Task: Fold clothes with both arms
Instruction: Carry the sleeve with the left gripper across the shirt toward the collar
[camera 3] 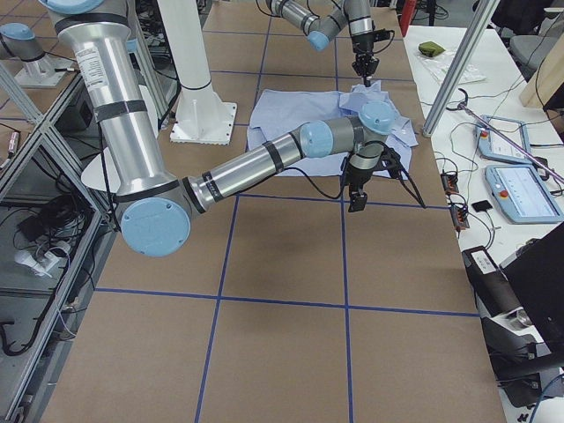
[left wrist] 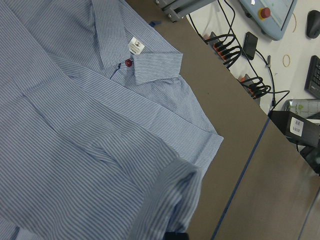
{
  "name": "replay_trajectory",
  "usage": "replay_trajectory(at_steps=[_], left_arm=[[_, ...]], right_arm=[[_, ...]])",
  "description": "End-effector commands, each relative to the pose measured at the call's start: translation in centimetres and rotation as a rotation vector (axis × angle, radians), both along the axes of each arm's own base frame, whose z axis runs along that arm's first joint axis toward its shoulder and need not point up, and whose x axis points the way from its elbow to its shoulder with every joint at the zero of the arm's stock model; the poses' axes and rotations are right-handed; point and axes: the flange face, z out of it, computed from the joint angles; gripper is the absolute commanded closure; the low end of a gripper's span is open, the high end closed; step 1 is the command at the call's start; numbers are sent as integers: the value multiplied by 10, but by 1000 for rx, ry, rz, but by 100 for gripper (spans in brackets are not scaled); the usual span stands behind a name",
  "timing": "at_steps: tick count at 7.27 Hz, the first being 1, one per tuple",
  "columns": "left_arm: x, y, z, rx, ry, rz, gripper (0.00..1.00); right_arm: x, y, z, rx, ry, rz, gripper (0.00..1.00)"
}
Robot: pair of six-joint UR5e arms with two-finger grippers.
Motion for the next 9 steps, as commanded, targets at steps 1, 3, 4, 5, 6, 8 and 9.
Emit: replay_trajectory(at_steps=[1, 3, 4, 5, 6, 8, 9], left_arm=[[10, 6, -1, 12, 6, -13, 100], [50, 14, 14, 35, 26, -56, 100], [73, 21, 21, 43, 32, -67, 100], [104, 28, 24, 51, 21, -88, 100], [129, 36, 35, 63, 27, -88, 100], [178, 82, 30, 143, 4, -42, 1], [187, 96, 14, 174, 15, -68, 0]], right_arm=[[1, 1, 0, 0, 1, 1, 0], [2, 0, 0, 0, 1, 3, 0], [2, 1, 0, -2, 0, 2, 0], [2, 0, 3, -5, 1, 2, 0], [2, 0, 3, -5, 1, 2, 0], [2, 2, 6, -11, 2, 2, 0], [2, 4, 6, -11, 0, 3, 0]])
